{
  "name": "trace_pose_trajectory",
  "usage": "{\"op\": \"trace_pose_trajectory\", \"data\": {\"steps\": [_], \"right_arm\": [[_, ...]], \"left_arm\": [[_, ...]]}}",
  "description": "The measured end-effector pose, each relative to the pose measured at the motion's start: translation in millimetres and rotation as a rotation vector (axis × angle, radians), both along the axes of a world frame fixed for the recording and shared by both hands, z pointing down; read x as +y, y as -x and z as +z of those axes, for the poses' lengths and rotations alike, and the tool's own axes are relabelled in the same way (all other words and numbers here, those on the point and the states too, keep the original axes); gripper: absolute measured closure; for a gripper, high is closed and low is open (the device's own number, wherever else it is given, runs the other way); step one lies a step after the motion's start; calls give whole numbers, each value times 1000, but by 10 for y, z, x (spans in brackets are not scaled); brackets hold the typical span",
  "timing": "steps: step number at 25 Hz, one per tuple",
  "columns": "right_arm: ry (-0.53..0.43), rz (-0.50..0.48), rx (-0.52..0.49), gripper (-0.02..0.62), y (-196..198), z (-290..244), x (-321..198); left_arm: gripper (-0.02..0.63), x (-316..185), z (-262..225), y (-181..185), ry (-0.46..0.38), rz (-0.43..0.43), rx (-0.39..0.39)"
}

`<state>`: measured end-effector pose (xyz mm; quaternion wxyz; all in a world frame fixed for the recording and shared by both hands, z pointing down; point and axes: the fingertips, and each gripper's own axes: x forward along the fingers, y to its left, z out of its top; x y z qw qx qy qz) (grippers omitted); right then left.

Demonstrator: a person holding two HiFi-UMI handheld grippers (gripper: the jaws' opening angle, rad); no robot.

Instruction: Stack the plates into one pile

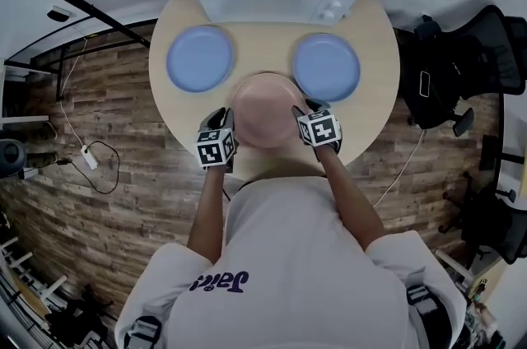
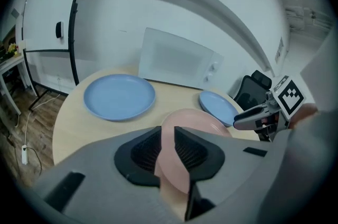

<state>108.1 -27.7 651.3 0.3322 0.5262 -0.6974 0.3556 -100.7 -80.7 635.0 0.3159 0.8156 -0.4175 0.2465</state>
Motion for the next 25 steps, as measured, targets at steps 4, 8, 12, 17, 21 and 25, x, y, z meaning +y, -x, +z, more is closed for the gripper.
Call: {"op": "trace_pose_trajectory", "data": {"steps": [4, 8, 12, 17, 21, 25], "right_arm": [[64, 11, -11, 428, -77, 254, 119], [100, 20, -20, 429, -106, 417, 174], [115, 32, -26, 430, -136, 501, 183], [130, 32, -40, 433, -155, 583, 182], [132, 50, -45, 525, -187, 605, 184], [131, 65, -47, 534, -190, 603, 163]], "left_arm": [[424, 126, 270, -55, 108, 5, 17], [419, 241, 476, -41, 164, -2, 4], [420, 347, 636, -12, 207, -26, 21], [447, 328, 750, 3, 212, -29, 1], [513, 289, 757, 23, 235, -59, 8], [566, 292, 759, 55, 256, -72, 3]]}}
